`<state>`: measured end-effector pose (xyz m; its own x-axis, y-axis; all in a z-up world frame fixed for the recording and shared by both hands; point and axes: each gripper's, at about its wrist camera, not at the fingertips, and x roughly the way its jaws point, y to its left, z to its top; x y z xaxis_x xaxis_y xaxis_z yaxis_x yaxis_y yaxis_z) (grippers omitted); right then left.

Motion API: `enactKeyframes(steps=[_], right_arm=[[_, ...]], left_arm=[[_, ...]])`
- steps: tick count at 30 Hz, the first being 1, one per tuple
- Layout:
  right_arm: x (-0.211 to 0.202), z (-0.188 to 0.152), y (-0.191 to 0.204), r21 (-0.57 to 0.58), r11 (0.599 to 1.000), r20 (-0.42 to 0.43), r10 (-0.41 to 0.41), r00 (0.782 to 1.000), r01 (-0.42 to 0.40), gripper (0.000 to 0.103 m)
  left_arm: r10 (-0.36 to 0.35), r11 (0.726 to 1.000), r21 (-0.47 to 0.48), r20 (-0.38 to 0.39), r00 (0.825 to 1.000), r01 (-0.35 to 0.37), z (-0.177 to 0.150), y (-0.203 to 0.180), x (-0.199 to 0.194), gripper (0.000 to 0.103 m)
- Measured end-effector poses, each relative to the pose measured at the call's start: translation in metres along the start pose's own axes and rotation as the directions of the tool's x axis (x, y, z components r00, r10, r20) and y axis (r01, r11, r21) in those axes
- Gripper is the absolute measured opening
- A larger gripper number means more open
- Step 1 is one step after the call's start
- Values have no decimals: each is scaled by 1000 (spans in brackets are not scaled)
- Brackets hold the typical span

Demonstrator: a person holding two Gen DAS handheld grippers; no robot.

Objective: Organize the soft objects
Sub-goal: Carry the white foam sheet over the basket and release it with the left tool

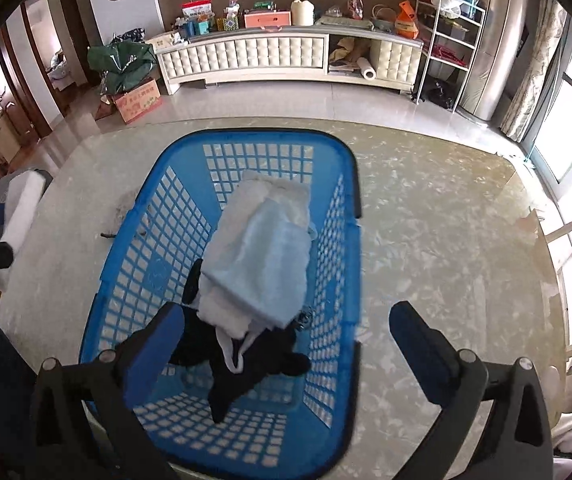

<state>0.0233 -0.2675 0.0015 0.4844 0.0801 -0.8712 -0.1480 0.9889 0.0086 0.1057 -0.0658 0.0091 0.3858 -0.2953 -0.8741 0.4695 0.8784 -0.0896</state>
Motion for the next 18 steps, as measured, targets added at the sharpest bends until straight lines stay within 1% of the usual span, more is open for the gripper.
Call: enactKeyframes(steps=[3,6,8,12,15,18], right_arm=[[-4,-2,-8,12,1000,18,9,1000,-10,103],[-6,-7,-18,38,999,18,30,999,-31,103],[-6,-4,-17,47,999,21,25,999,-26,103],[-13,-7,-19,65,997,36,39,999,-41,103],[-17,-9,-20,68,996,49,59,997,-63,103],[-17,-10,-18,60,996,53,70,996,-73,103]], left_arm=[[-26,999,38,-11,1000,26,11,-23,9,54],[-34,996,76,-29,999,37,18,-42,23,54],[-50,994,97,-43,998,54,25,-56,34,54],[-74,987,138,-76,994,84,33,-78,53,54],[-78,984,156,-96,992,92,35,-91,65,54],[-67,982,168,-113,991,85,36,-99,80,54]])
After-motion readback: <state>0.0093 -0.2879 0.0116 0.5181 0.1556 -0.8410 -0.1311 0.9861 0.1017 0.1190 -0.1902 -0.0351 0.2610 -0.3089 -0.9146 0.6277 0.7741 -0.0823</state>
